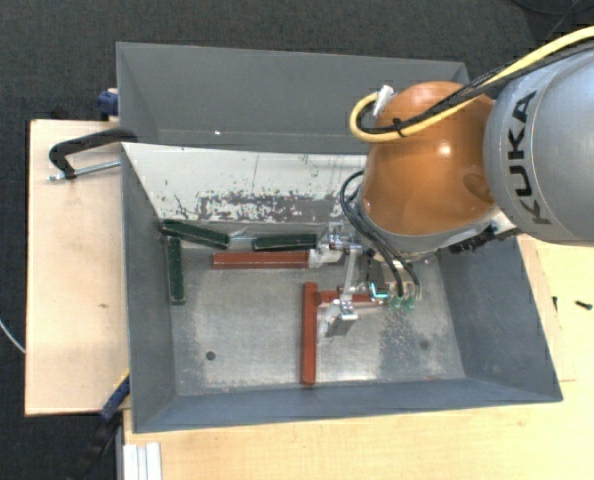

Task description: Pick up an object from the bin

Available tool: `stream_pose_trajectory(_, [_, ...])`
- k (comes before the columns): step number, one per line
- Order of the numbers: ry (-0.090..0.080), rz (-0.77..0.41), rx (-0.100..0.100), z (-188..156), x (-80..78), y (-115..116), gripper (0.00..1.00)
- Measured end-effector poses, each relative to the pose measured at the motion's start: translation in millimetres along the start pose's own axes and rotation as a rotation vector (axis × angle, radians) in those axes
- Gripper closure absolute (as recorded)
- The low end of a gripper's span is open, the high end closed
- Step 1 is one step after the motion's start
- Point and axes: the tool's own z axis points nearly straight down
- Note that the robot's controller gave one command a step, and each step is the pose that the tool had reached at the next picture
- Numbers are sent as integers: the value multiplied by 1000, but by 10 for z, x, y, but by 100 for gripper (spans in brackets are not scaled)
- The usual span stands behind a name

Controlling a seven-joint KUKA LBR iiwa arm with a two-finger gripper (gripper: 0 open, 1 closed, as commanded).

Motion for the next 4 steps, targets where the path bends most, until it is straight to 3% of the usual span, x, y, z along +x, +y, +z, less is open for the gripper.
stream_pose_trajectory(1, [-8,2,-1,-39,-10,-7,0])
stream_pose_trajectory(2, [-11,-143,0,397,-47,-28,0])
stream_pose_trajectory(3, [-15,-381,1,569,-321,-800,0])
stream_pose_trajectory(4, [-9,-528,2,713,-236,-404,0])
